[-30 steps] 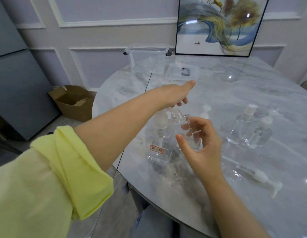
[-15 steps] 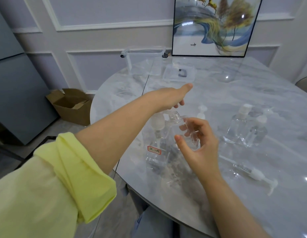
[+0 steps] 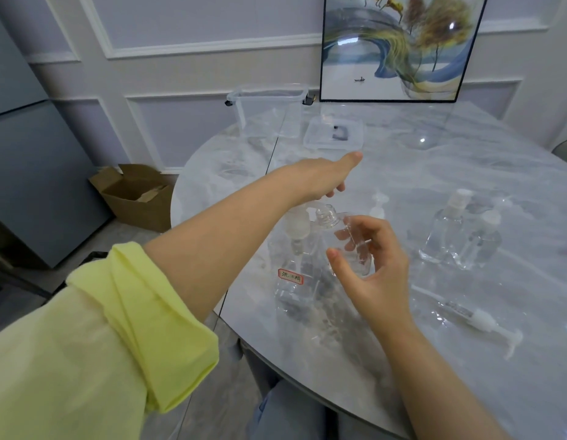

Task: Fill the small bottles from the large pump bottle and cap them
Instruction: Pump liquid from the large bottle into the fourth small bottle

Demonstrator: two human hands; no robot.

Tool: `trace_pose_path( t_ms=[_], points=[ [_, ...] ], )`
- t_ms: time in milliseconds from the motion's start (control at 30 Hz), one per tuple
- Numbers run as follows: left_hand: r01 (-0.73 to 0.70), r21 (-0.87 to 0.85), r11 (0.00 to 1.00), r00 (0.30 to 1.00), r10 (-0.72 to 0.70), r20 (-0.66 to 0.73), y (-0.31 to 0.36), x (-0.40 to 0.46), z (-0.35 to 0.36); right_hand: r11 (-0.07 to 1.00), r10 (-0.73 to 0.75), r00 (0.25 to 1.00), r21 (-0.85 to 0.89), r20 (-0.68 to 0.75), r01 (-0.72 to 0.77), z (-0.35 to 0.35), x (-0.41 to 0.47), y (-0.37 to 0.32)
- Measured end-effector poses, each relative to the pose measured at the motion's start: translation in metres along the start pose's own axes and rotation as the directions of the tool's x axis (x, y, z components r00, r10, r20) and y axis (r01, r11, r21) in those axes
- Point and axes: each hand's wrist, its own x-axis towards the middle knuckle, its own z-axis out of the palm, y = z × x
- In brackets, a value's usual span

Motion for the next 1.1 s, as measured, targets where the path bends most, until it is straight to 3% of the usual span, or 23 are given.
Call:
trace_pose_path(
  t_ms=[167, 500, 1100],
  points=[
    [0.025, 0.012, 1.0, 0.998, -0.025, 0.05, 0.0026, -0.002, 0.0014, 1.0, 0.028, 1.0, -0.002, -0.008, -0.028, -0.0001, -0.0007, 0.0002],
    [-0.004, 0.017, 1.0, 1.0, 0.004, -0.004, 0.0023, -0.0012, -0.0002, 1.0, 0.008, 1.0, -0.002, -0.012, -0.008, 0.0004, -0.0002, -0.0007],
    [0.005, 0.023, 1.0, 1.0, -0.005, 0.02, 0.0019, -0.0004, -0.0013, 1.0, -0.026, 1.0, -0.016, -0.017, 0.025, 0.0031, 0.0002, -0.0024]
  ],
)
